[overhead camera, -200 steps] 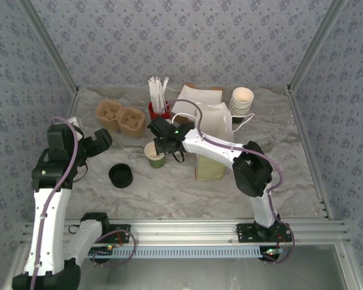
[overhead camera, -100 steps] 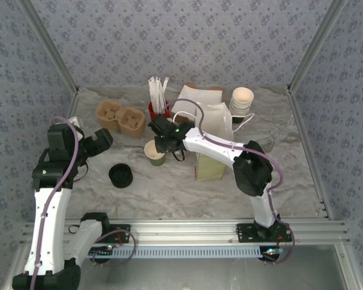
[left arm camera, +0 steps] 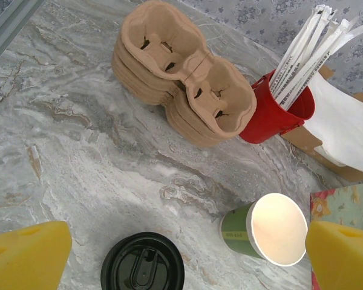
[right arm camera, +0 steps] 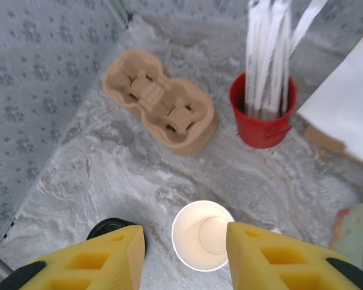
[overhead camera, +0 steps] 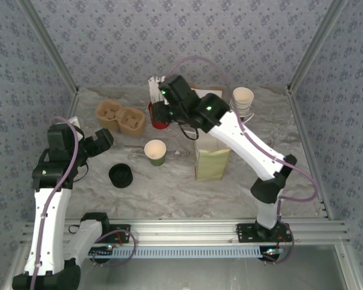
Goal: Pack the takeout coffee
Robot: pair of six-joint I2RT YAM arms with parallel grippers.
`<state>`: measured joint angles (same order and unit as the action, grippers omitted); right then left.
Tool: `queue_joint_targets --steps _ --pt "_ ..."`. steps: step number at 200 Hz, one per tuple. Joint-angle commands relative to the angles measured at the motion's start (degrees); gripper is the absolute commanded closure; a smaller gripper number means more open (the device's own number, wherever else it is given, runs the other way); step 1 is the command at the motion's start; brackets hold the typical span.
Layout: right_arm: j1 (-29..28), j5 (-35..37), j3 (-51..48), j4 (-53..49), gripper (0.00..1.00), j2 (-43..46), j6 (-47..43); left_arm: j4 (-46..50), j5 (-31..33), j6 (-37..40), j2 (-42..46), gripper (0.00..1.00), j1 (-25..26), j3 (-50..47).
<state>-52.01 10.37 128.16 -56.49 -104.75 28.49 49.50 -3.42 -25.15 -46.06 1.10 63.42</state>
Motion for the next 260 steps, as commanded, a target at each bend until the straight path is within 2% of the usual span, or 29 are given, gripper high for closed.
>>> queue_joint_targets --steps 1,30,66,90,143,176,197,211,241,260 --pt "2.05 5.19 1.77 -8.44 0.59 4.52 -2.92 -0.02 -0.28 0.09 0.92 0.01 -0.37 1.92" --pt "7.59 7.04 -2.01 -13.03 0.59 10.48 -2.63 -0.28 -0.44 -0.06 0.85 0.01 -0.33 1.60" --pt "16.28 8.35 -16.12 -12.92 0.53 20.42 -1.18 -0.79 -0.85 -0.08 0.52 0.01 -0.31 1.18" --pt "20.99 5.98 -24.21 -12.68 0.48 24.72 -0.33 -0.90 -0.89 0.01 0.07 0.01 -0.33 1.25" --pt "26.34 0.95 -37.60 -7.62 0.39 27.87 0.80 -1.89 -2.01 -0.29 -0.69 0.01 -0.28 0.91" --pt "28.92 -4.05 -41.37 -2.05 0.40 27.37 0.34 -1.96 -2.47 -0.35 -0.72 0.01 -0.26 0.72" --pt "29.21 -5.52 -42.36 -0.24 0.43 26.25 0.11 -1.81 -2.49 -0.25 -0.65 0.01 -0.35 0.67" --pt "29.68 -6.69 -42.26 -0.11 0.49 25.05 -0.05 -1.86 -2.50 -0.34 -0.65 0.01 -0.30 0.74" --pt "30.97 -6.50 -42.72 1.06 0.74 24.50 -0.67 -1.95 -2.64 -0.14 -0.62 0.01 -0.25 0.52" --pt "32.07 -6.30 -42.40 1.91 0.85 24.47 -1.21 -2.12 -2.72 -0.08 -0.79 0.01 -0.26 0.39"
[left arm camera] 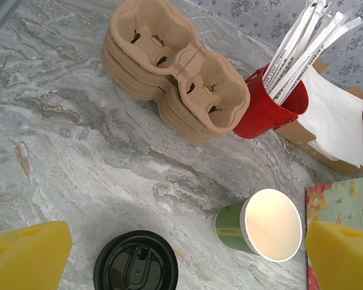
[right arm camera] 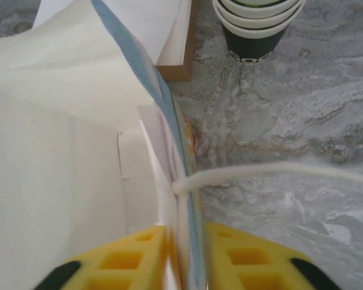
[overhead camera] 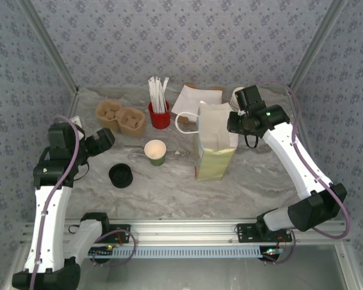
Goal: Pack the takeout coffee
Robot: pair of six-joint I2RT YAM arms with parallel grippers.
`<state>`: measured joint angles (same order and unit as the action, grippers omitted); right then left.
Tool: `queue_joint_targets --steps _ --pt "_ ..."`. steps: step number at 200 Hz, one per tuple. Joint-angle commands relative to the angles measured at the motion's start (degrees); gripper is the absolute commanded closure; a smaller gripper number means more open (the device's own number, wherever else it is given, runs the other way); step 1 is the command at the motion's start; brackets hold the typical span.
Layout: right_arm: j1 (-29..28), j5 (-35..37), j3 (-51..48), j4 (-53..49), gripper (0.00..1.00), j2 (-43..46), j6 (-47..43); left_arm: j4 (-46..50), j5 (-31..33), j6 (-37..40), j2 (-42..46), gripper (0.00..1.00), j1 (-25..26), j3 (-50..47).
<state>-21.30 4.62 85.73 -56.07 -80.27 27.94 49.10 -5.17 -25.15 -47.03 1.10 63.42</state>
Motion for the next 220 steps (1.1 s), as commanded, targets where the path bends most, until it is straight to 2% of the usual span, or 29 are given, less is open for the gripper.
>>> queue_joint_targets --steps 1,12,33,89,193,208,220 --pt "1.40 -0.52 0.08 1.49 0.85 -0.04 -0.68 -1.77 -0.98 -0.08 0.13 0.01 -0.33 0.39" --pt "1.93 0.28 0.52 1.82 0.91 -0.10 -0.88 -1.82 -0.99 0.01 0.03 0.01 -0.27 0.36" --pt "2.95 1.24 1.77 1.91 0.96 -0.92 -0.73 -2.10 -1.07 0.10 -0.01 0.01 -0.32 0.15" --pt "3.94 5.84 4.30 2.13 1.00 -3.94 1.27 -2.26 -1.07 0.47 -0.35 0.01 -0.27 0.02" --pt "5.18 10.63 7.78 5.74 1.00 -9.48 0.63 -2.09 -0.95 0.80 -0.19 0.01 -0.35 -0.34" --pt "5.29 10.60 7.70 5.80 0.97 -9.69 0.52 -1.93 -0.90 0.82 -0.09 0.01 -0.36 -0.32" --pt "5.46 10.21 7.69 5.98 0.92 -9.51 0.25 -1.91 -0.81 0.87 -0.07 0.01 -0.33 -0.36"
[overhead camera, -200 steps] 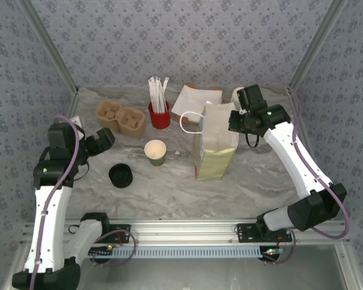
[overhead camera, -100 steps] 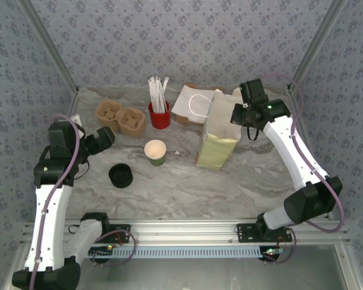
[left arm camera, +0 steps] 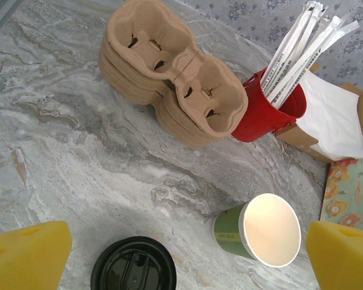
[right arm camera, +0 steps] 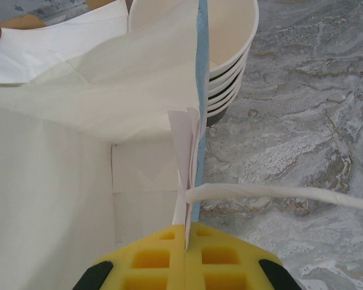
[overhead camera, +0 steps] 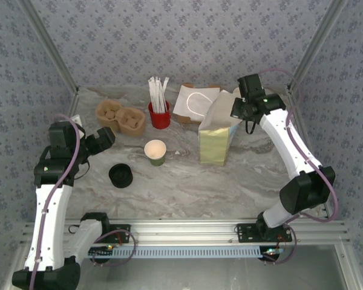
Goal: Pack the takeout coffee
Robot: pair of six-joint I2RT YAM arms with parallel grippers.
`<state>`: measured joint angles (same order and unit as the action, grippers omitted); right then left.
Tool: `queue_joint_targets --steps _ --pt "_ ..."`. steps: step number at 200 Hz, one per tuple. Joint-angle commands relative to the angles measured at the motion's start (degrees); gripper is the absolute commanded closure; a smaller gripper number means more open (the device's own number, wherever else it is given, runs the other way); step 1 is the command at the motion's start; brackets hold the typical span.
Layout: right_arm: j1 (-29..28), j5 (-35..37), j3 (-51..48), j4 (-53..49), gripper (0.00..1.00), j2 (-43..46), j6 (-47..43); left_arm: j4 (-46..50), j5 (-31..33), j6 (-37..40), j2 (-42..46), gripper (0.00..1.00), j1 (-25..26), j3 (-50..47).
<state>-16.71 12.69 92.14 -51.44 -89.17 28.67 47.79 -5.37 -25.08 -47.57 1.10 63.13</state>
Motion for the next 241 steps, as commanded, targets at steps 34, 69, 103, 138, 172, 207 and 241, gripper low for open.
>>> queue_joint_targets --steps 34,69,103,138,172,207,241 --pt "0.84 -0.10 2.88 -0.05 0.72 0.90 -0.98 -0.37 -0.66 0.76 0.52 0.01 -0.32 0.05" --pt "-0.03 -0.91 7.89 -5.08 0.61 3.21 -1.76 -0.33 -0.78 0.56 0.51 0.01 -0.24 0.28" --pt "-2.09 -0.65 15.37 -10.99 0.56 4.94 -2.52 -0.07 -0.83 0.72 0.36 0.01 -0.36 0.89" --pt "-7.45 -5.11 20.86 -12.63 0.56 7.02 -2.39 0.35 -0.79 0.78 0.24 0.01 -0.38 1.27" --pt "-12.34 -7.55 22.66 -13.07 0.55 7.90 -1.20 1.58 -0.57 1.22 0.31 0.01 -0.35 1.27" --pt "-17.79 -10.61 19.92 -8.94 0.56 8.43 0.42 2.04 -0.53 1.26 0.24 0.01 -0.31 1.18" --pt "-27.09 -14.54 13.85 0.06 0.57 6.52 1.52 4.19 -0.46 1.11 -1.08 0.01 -0.33 1.22"
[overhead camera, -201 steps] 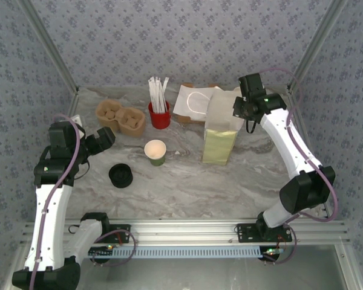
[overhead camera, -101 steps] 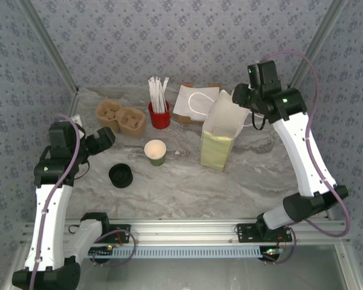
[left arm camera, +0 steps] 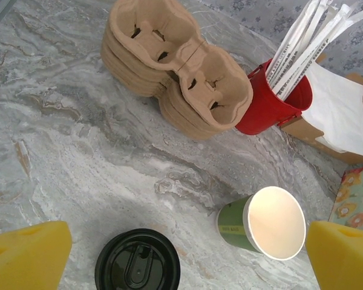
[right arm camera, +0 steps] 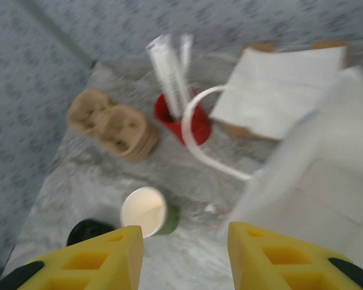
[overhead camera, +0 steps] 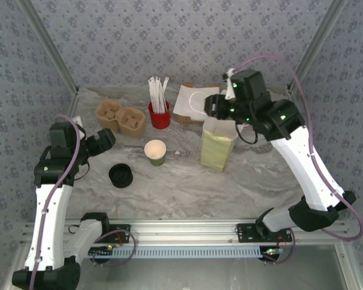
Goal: Pack the takeout coffee
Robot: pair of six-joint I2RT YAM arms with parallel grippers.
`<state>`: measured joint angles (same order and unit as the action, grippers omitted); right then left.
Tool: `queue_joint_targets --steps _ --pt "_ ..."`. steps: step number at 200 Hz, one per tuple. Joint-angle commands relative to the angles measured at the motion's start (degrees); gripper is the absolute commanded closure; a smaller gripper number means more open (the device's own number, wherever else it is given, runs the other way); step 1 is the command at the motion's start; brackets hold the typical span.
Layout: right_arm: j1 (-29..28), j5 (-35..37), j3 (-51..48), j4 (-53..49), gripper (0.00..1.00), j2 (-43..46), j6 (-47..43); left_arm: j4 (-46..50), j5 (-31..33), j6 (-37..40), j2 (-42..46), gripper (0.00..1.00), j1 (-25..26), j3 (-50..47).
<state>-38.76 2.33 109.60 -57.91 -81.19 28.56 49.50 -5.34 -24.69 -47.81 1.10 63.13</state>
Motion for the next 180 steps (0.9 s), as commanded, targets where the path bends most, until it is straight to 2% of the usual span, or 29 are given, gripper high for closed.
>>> queue_joint_targets --steps 1,21,62,90,103,125,160,180 --pt "-5.29 -4.27 -3.87 6.87 0.57 -1.62 1.74 2.60 -0.43 0.66 -0.95 0.01 -0.32 1.21" --pt "-9.36 -6.33 -7.95 12.39 0.58 -4.00 3.14 4.91 0.61 0.17 -1.62 0.01 -0.36 -0.23" --pt "-14.24 -4.96 -13.04 18.61 0.58 -8.66 6.47 6.67 0.35 -4.25 -3.37 0.01 -0.25 -7.15" --pt "-16.26 -4.95 -15.83 23.19 0.59 -11.98 9.14 4.30 -1.68 -8.63 -4.71 0.06 0.07 -13.12" --pt "-16.95 -5.14 -16.11 24.57 0.59 -14.09 9.78 2.62 -1.44 -11.01 -4.51 0.13 1.19 -15.96" --pt "-17.42 -5.66 -15.47 24.99 0.59 -17.08 10.21 0.85 -1.36 -14.82 -4.92 0.17 2.58 -18.87" --pt "-17.56 -7.40 -16.17 27.44 0.59 -19.60 11.25 -2.42 -0.80 -17.52 -3.96 0.38 3.07 -24.18" --pt "-17.66 -7.91 -15.92 27.35 0.59 -20.58 11.29 -3.84 -0.64 -18.22 -3.94 0.43 3.22 -25.44"
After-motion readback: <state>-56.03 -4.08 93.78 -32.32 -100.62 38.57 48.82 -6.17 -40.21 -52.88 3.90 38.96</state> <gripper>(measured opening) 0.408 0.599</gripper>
